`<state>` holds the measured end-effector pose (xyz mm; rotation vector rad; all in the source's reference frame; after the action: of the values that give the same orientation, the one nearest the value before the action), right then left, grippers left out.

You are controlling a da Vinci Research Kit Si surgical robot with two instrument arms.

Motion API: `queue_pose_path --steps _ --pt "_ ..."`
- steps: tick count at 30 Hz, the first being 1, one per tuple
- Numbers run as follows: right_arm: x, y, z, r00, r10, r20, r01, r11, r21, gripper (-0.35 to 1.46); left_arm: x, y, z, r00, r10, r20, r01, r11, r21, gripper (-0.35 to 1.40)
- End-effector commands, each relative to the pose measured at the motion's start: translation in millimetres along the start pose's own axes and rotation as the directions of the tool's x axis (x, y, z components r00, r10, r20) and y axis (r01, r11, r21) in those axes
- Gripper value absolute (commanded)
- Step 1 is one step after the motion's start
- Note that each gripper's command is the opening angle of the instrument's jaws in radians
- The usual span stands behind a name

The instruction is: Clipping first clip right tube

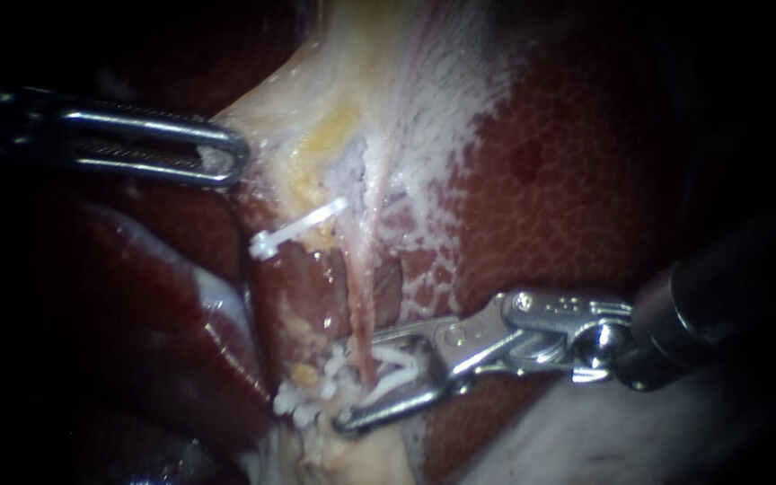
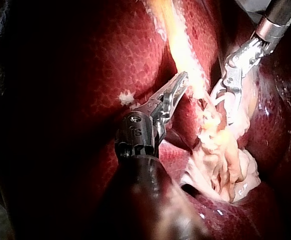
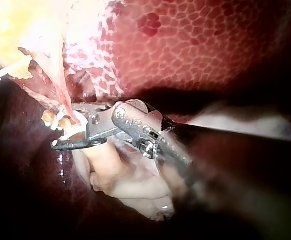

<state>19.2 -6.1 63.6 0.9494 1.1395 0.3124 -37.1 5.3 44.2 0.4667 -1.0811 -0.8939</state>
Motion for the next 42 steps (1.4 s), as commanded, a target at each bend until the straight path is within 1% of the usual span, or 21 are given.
queue_pose_path --steps 1,7,15,18,20,24,26,30,31,32,42 --pt "-0.1 0.0 0.1 1.0 0.008 0.0 -0.008 1.0 -0.001 0.44 0.0 0.0 0.0 1.0 -0.001 0.0 0.001 1.0 0.0 -0.35" --pt "-0.8 0.1 0.3 1.0 0.027 0.002 -0.027 1.0 -0.001 0.41 0.0 0.1 0.0 1.0 -0.001 0.0 0.001 1.0 0.0 -0.35" --pt "-1.0 0.1 0.1 0.999 0.05 0.003 -0.05 0.999 0.0 0.3 0.1 0.1 0.0 1.0 0.0 0.0 0.0 1.0 0.0 -0.35" --pt "-0.7 0.3 -0.2 0.998 0.069 0.002 -0.069 0.998 0.001 0.2 0.1 0.1 0.0 1.0 0.0 0.0 0.0 1.0 0.0 -0.35" --pt "-0.4 0.4 -0.4 0.997 0.083 0.001 -0.083 0.997 0.002 0.1 0.1 0.1 0.0 1.0 0.0 0.0 0.0 1.0 0.0 -0.35" --pt "0.0 1.0 -1.1 0.993 0.115 -0.001 -0.115 0.993 0.004 -0.07 0.1 0.1 0.0 1.0 0.0 0.0 0.0 1.0 0.0 -0.35" --pt "0.0 1.3 -1.3 0.991 0.133 -0.001 -0.133 0.991 0.005 -0.11 0.1 0.2 0.0 1.0 0.0 0.0 0.0 1.0 0.001 -0.35" --pt "-0.4 1.7 -1.6 0.99 0.143 0.0 -0.143 0.99 0.005 -0.33 0.1 0.2 0.0 1.0 0.0 0.0 0.0 1.0 0.001 -0.35" --pt "-0.5 1.8 -1.7 0.988 0.154 0.001 -0.154 0.988 0.005 -0.35 0.1 0.2 0.0 1.0 0.0 0.0 0.0 1.0 0.001 -0.35" --pt "-0.6 1.8 -1.7 0.986 0.165 0.001 -0.165 0.986 0.005 -0.35 0.1 0.2 0.0 1.0 0.0 0.0 0.0 1.0 0.001 -0.35" --pt "-1.1 1.9 -1.6 0.986 0.168 0.003 -0.168 0.986 0.005 -0.35 0.1 0.3 0.1 1.0 0.0 0.0 0.0 1.0 0.001 -0.35"
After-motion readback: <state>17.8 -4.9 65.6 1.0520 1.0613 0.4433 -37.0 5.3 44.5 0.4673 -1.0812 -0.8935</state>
